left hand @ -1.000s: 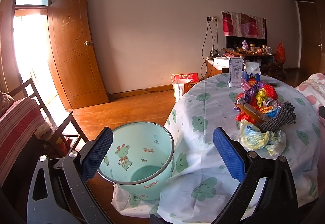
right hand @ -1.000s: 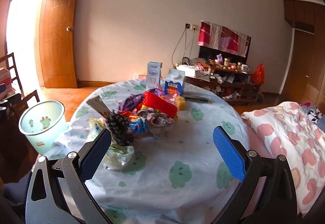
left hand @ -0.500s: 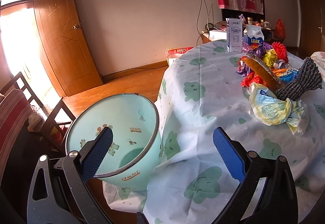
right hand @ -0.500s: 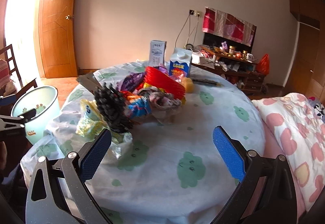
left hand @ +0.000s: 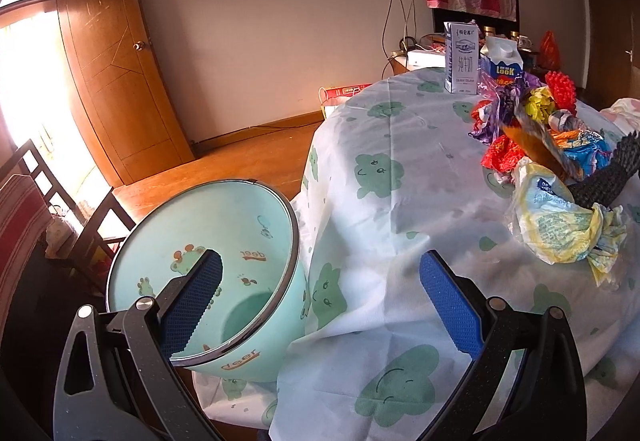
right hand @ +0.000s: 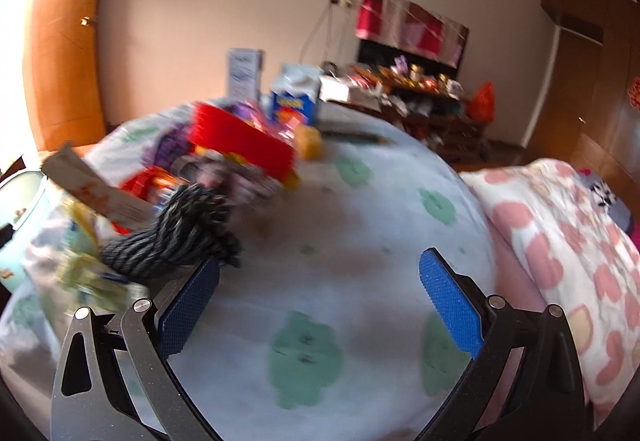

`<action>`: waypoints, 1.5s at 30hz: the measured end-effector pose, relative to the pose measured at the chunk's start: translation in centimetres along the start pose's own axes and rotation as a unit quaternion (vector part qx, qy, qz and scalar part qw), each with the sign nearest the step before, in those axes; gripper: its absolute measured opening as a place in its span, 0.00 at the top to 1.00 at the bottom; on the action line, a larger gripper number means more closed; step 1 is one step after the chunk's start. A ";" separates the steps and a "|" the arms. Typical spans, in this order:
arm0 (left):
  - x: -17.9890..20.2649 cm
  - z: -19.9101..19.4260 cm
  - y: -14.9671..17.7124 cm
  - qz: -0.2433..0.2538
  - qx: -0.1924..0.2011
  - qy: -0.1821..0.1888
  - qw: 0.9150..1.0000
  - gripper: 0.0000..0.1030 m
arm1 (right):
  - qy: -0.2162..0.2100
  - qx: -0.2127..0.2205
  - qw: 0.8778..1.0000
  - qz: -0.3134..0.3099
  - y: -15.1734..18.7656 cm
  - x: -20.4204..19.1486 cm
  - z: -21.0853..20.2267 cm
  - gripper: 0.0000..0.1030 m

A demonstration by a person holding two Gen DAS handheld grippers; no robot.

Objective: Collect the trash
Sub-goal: 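Reach the right tool to the black knotted cloth and grasp it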

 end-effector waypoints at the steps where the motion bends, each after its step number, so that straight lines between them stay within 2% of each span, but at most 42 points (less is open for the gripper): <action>1: 0.2 0.1 -0.1 -0.001 0.000 0.004 1.000 0.06 | 0.002 -0.002 1.000 0.006 0.3 0.7 0.1 0.05; 4: 1.0 0.3 -0.5 0.004 0.002 0.018 1.000 0.06 | -0.012 0.020 1.000 0.016 0.2 1.6 -1.1 0.05; 7: 1.9 0.4 -0.8 0.005 0.003 0.032 0.999 0.06 | -0.043 0.057 0.997 0.008 -0.7 0.3 -3.2 0.05; 10: 2.7 0.3 -0.7 0.011 0.003 0.042 0.999 0.06 | -0.063 0.051 0.996 -0.031 -0.5 -2.4 -3.1 0.09; 11: 2.9 0.2 -0.7 0.013 0.004 0.045 0.999 0.06 | -0.072 0.039 0.996 -0.039 0.1 -3.1 -2.5 0.21; 12: 3.0 0.1 -0.6 0.016 0.006 0.047 0.999 0.06 | -0.079 0.026 0.996 -0.044 0.5 -3.7 -1.8 0.42; 14: 3.2 0.2 -0.7 0.019 0.006 0.050 0.999 0.06 | -0.116 -0.018 0.992 -0.041 1.5 -4.7 0.2 0.57; 15: 3.3 0.2 -0.7 0.020 0.006 0.052 0.998 0.06 | -0.143 -0.037 0.988 -0.034 1.8 -5.0 1.0 0.59; 16: 3.4 0.2 -0.6 0.021 0.005 0.054 0.998 0.06 | -0.151 -0.044 0.987 -0.037 2.0 -5.2 1.4 0.60; 17: 3.5 0.2 -0.7 0.020 0.005 0.057 0.998 0.06 | -0.163 -0.046 0.985 -0.041 2.2 -5.5 1.5 0.69; 18: 3.5 0.2 -0.8 0.018 0.005 0.059 0.998 0.06 | -0.176 -0.045 0.983 -0.042 2.3 -5.7 1.4 0.88; 19: 3.6 0.1 -0.9 0.018 0.006 0.062 0.998 0.06 | -0.183 -0.050 0.981 -0.043 2.4 -5.8 1.4 0.97; 25: 5.0 -1.6 -2.2 0.028 0.032 0.076 0.996 0.06 | -0.192 -0.051 0.980 -0.016 1.8 -4.3 1.2 0.97; 31: 6.0 -1.3 -3.2 0.035 0.038 0.080 0.995 0.06 | -0.173 -0.051 0.983 -0.031 2.4 -3.4 1.1 0.94; 32: 5.8 -1.0 -3.1 0.033 0.036 0.075 0.996 0.06 | -0.172 -0.040 0.984 -0.029 2.4 -3.0 0.7 0.78; 33: 5.6 -0.8 -3.0 0.029 0.033 0.074 0.996 0.06 | -0.173 -0.030 0.984 -0.023 2.2 -2.8 0.3 0.46; 34: 5.2 -0.5 -2.8 0.026 0.030 0.072 0.997 0.06 | -0.173 -0.022 0.985 -0.018 2.1 -2.5 0.1 0.38; 37: 4.3 -0.2 -2.4 0.016 0.026 0.066 0.997 0.06 | -0.166 -0.005 0.986 -0.018 1.4 -2.6 -0.3 0.39; 40: 4.2 -0.2 -2.5 0.014 0.028 0.067 0.997 0.06 | -0.179 -0.013 0.984 -0.008 0.9 -3.2 0.2 0.43; 41: 4.3 -0.3 -2.6 0.016 0.029 0.068 0.997 0.06 | -0.184 -0.020 0.983 -0.008 0.9 -3.5 0.7 0.51; 42: 4.5 -0.4 -2.6 0.018 0.030 0.070 0.997 0.06 | -0.194 -0.031 0.980 -0.008 1.1 -3.9 1.2 0.71; 44: 5.1 -0.4 -2.8 0.025 0.031 0.074 0.996 0.06 | -0.231 -0.068 0.970 -0.017 1.9 -4.9 2.2 0.85; 45: 5.5 -0.5 -2.9 0.028 0.032 0.076 0.996 0.06 | -0.237 -0.069 0.969 -0.022 2.2 -5.1 2.1 0.87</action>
Point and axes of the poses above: each gripper's, at about its wrist camera, not at the fingertips, and z roughly the way its jaws point, x to its right, y to its underside, the point moved 6 cm from there along z, roughly the way its jaws point, and after that the axes turned 15 degrees about y, right-handed, at the moved point
